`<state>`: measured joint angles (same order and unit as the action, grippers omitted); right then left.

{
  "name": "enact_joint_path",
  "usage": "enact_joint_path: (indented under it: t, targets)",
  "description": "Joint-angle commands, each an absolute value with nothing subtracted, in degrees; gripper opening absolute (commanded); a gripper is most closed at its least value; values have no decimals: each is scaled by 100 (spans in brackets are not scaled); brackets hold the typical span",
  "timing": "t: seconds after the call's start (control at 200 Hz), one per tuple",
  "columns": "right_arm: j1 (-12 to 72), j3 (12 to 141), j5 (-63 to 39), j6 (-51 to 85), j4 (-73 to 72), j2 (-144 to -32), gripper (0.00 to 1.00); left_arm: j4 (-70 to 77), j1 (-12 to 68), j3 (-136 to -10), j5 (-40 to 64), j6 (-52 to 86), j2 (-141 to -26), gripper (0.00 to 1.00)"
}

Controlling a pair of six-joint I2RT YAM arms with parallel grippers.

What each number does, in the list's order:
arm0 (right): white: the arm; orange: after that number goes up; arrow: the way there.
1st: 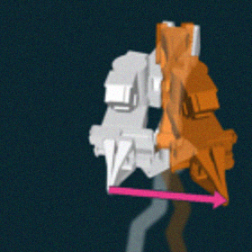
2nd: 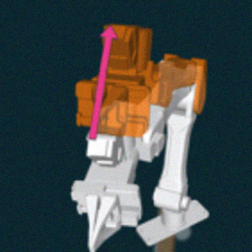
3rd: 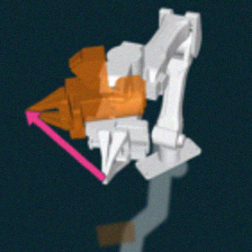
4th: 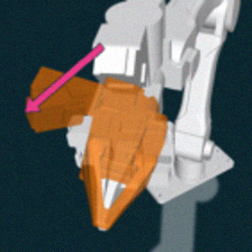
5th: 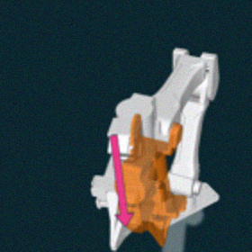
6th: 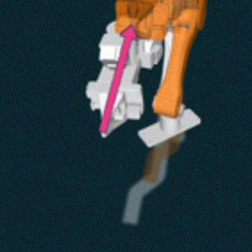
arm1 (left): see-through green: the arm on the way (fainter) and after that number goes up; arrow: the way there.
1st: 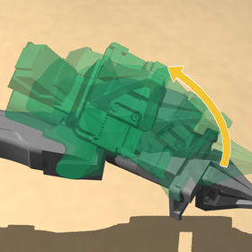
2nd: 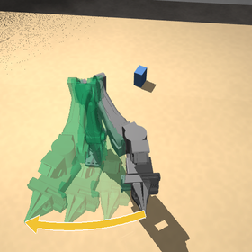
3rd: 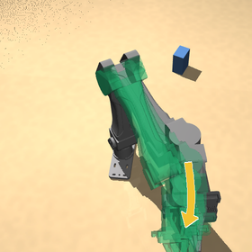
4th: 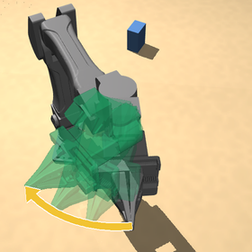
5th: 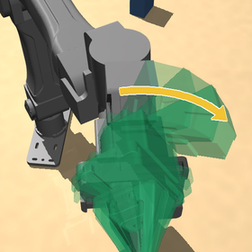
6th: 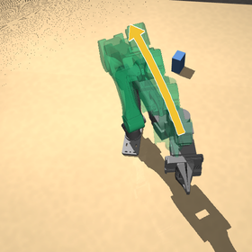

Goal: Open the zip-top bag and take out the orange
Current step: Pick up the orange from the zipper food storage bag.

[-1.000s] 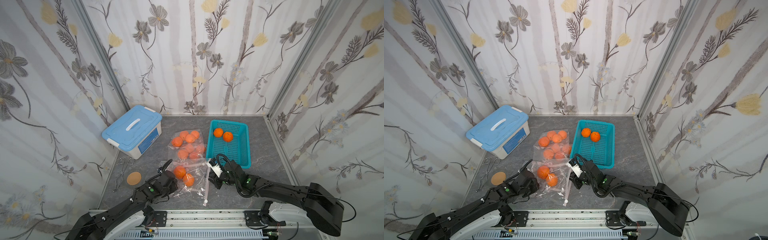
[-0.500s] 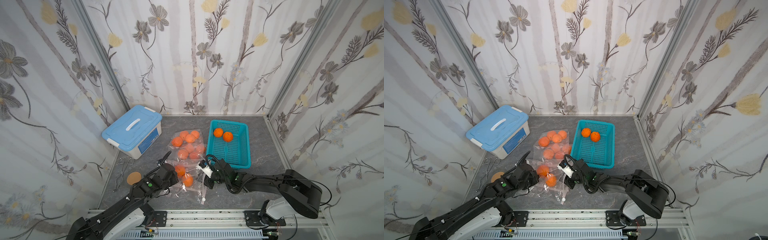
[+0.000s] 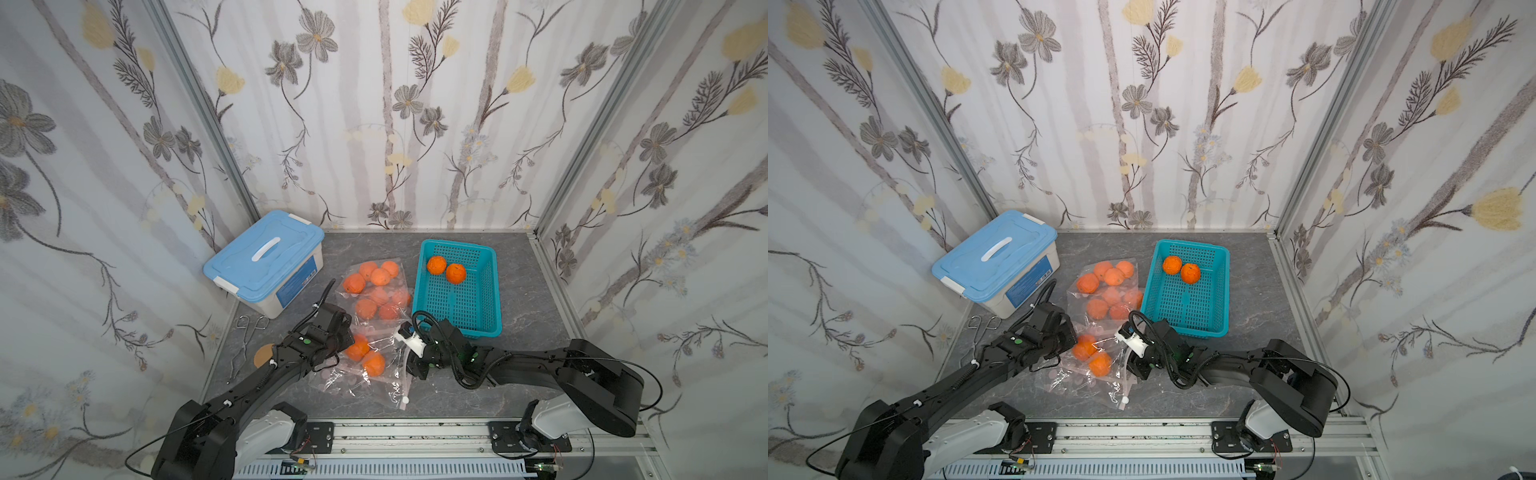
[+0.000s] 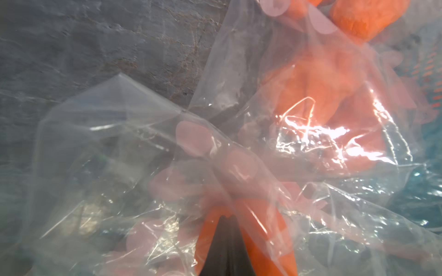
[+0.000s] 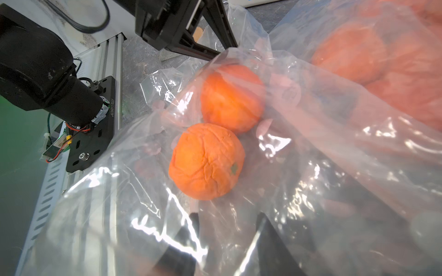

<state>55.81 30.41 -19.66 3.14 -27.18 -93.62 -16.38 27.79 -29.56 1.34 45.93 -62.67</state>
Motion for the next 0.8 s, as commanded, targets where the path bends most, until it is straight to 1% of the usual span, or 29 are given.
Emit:
enact_joint_path:
  t: [0.0,0.11,0.195,0.235,0.33,0.465,0.57,0.669,0.719,0.794]
  targets:
    - [5607,3066,-2316,158,-3102,-9409,49,-1068,2777,-2628,592,4815,-6337,0]
    - [5697,3167,-2459,150,-3155,-9527,59,-839,2796,-2346,670,4957,-6330,0]
    - [5797,3318,-2489,152,-3053,-9669,64,-835,2804,-2292,609,4923,-6319,0]
    - [5838,3381,-2558,137,-2995,-9737,68,-835,2805,-2278,598,4901,-6328,0]
    - [5968,3390,-2709,42,-2986,-9807,81,-819,2810,-2277,555,4852,-6394,0]
    - [6183,3464,-2759,-35,-2975,-9909,90,-742,2811,-2256,573,4825,-6502,0]
    - [6346,3699,-2570,-96,-2769,-10164,92,-720,2808,-2232,575,4834,-6514,0]
    - [6504,3907,-2279,-72,-2691,-10399,92,-712,2808,-2198,544,4833,-6487,0]
    - [6562,4012,-2129,-59,-2620,-10511,90,-709,2812,-2171,540,4842,-6479,0]
    - [6592,4153,-2092,-53,-2494,-10679,85,-696,2812,-2149,554,4852,-6468,0]
